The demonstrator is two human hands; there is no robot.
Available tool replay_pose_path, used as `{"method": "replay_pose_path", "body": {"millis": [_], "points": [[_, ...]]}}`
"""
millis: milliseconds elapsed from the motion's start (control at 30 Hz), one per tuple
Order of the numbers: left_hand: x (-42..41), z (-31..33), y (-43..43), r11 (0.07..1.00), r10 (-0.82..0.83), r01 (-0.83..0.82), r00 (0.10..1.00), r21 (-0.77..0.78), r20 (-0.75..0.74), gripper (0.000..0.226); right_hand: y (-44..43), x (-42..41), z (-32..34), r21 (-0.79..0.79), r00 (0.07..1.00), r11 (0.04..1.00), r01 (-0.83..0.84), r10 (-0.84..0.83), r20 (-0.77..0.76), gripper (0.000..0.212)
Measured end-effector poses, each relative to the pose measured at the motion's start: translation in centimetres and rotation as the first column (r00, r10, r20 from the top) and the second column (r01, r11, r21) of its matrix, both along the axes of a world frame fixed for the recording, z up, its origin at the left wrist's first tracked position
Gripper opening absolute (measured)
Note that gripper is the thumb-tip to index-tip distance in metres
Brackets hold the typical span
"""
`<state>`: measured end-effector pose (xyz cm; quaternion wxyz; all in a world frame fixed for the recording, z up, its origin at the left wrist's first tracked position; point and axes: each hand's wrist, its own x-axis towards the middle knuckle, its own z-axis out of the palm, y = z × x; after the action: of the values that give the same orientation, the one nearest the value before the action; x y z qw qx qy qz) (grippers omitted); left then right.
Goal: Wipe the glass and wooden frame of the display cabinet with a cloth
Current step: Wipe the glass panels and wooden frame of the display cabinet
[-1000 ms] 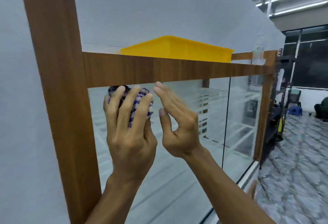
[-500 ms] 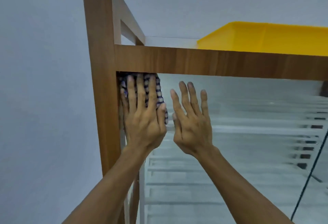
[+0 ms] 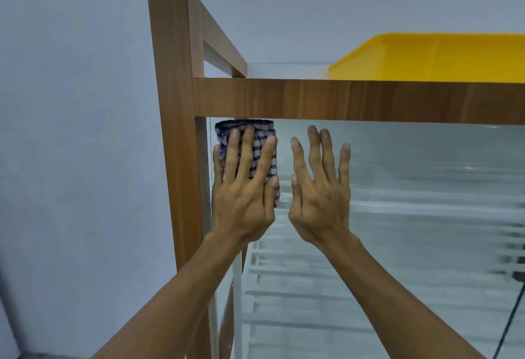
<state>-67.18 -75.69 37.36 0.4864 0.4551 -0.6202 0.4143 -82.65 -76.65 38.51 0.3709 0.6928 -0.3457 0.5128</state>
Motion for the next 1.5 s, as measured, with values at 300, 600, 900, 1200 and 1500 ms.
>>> {"method": "replay_pose_path", "body": {"millis": [300, 600, 900, 1200, 1500], "points": [[-0.1, -0.5, 0.0, 1.0, 0.004, -0.004, 1.0, 0.012, -0.001, 0.064, 0.2, -2.7, 0.6, 0.007, 1.0, 1.0, -0.027, 0.027, -0.003, 0.058], [-6.7, 0.2, -0.5, 1.0, -0.011, 0.011, 0.999, 0.002, 0.036, 0.065, -0.4, -10.1, 1.0, 0.004, 0.999, 1.0, -0.007, 0.007, -0.046, 0.055], [-18.9, 1.9, -1.1, 1.0, 0.016, -0.014, 0.988, 0.018, -0.155, 0.065, -1.1, -20.6, 1.9, 0.018, 0.997, 0.999, 0.046, -0.045, -0.067, 0.057], [-28.6, 1.9, -1.5, 1.0, -0.012, 0.013, 0.997, 0.012, -0.08, 0.067, -0.7, -29.6, 2.0, -0.001, 0.997, 1.0, 0.023, -0.023, -0.08, 0.057], [-36.0, 2.3, -1.9, 0.999, -0.047, 0.046, 0.998, -0.007, -0.037, 0.066, -1.2, -37.6, 1.5, -0.084, 1.0, 0.996, -0.001, 0.003, 0.025, 0.054]]}}
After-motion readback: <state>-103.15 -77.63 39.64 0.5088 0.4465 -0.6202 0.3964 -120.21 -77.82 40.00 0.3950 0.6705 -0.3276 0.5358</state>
